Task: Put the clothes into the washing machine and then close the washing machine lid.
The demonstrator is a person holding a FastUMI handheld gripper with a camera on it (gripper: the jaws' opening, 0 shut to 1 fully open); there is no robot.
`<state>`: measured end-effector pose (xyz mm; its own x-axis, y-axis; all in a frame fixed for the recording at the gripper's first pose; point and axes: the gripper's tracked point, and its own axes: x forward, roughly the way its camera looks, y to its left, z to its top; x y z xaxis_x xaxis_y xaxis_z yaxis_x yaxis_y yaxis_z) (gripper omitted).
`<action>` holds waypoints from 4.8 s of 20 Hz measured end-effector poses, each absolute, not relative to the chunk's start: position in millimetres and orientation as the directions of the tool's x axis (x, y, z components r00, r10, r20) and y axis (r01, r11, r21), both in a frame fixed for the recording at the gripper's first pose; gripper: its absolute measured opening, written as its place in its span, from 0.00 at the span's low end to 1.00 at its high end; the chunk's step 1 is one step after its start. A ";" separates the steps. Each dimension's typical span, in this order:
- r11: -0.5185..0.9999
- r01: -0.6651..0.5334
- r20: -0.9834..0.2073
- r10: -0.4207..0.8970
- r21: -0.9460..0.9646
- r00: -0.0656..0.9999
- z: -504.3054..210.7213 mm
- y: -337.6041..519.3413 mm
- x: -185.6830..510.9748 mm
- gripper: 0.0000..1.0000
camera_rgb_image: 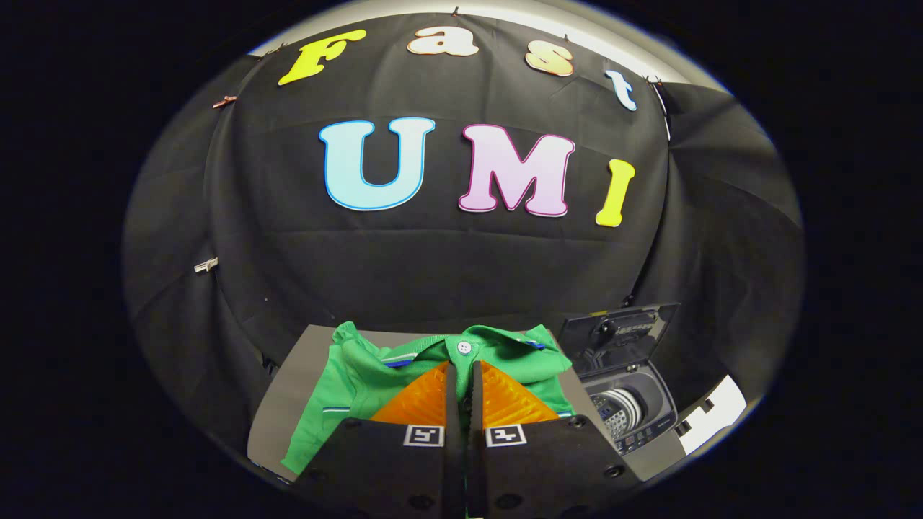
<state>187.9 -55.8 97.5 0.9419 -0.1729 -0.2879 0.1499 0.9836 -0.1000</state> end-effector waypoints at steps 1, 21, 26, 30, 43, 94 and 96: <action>0.984 0.147 -0.286 -0.169 -0.096 0.943 98.5 -60.9 186.9 0.07; 0.985 0.153 -0.271 -0.168 -0.076 0.948 125.1 -295.0 179.5 0.06; 0.974 0.214 -0.277 -0.225 -0.070 0.934 111.7 -354.0 193.8 0.07; 0.964 0.249 -0.307 -0.266 -0.093 0.914 83.6 -390.3 203.5 0.06; 0.961 0.249 -0.462 -0.276 -0.122 0.843 -35.0 -432.3 225.0 0.06; 0.984 0.150 -0.675 -0.177 -0.099 0.716 -137.2 -444.2 241.0 0.99; 0.984 0.140 -0.631 -0.175 -0.106 0.755 -98.1 -443.2 246.1 0.99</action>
<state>246.1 -443.2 -98.1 0.7553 -0.1755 -0.6315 0.1402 0.9844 -0.1058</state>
